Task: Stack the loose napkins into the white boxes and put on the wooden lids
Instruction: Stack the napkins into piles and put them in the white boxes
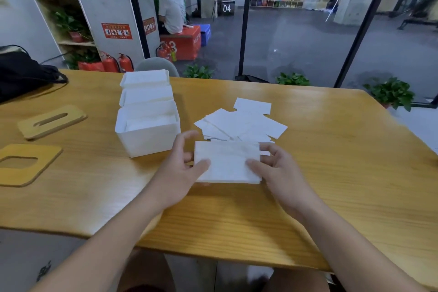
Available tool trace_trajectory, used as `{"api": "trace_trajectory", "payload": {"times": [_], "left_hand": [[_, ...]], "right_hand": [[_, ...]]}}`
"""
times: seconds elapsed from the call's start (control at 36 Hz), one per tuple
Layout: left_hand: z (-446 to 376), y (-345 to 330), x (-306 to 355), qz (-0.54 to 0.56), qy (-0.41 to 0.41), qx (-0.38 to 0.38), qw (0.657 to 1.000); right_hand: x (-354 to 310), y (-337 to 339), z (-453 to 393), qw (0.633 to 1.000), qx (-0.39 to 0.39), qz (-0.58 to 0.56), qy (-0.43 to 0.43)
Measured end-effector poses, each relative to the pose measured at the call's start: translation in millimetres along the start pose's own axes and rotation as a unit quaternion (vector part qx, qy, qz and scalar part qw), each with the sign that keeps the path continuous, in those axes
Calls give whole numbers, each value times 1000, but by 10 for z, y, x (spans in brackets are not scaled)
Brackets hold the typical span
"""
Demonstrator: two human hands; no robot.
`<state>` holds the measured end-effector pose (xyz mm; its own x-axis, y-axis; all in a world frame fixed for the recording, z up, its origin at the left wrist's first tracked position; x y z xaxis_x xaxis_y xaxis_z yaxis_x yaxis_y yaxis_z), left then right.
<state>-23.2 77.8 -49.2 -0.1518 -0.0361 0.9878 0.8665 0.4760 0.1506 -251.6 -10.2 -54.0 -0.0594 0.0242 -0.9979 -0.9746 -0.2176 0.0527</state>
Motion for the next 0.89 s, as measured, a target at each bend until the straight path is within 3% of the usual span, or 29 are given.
{"api": "trace_trajectory", "payload": {"times": [0.22, 0.5, 0.69, 0.81, 0.89], "left_hand": [[23, 554, -98, 14, 35, 48, 998], [-162, 1128, 31, -80, -84, 35, 993], [-637, 1505, 392, -271, -175, 114, 940], [-991, 1664, 382, -351, -182, 135, 909], [-1192, 1730, 286, -426, -173, 140, 877]], "right_hand": [[-130, -440, -50, 997, -47, 63, 13], [-431, -958, -208, 980, -65, 124, 140], [-897, -1516, -649, 954, -61, 192, 223], [-971, -1861, -923, 912, -44, 285, 294], [-937, -2020, -1085, 896, -50, 327, 295]]}}
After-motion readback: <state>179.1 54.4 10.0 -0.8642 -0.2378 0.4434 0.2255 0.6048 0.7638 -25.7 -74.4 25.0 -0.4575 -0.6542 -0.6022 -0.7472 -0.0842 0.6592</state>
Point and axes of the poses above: each hand's wrist, its own z-axis away from the middle knuckle, its own y-axis out of the back of the hand, x = y × z, the point moved 3 cm from there along -z, towards the middle knuckle, and after that the axes turned 13 degrees about x, right-handed, at the moved point
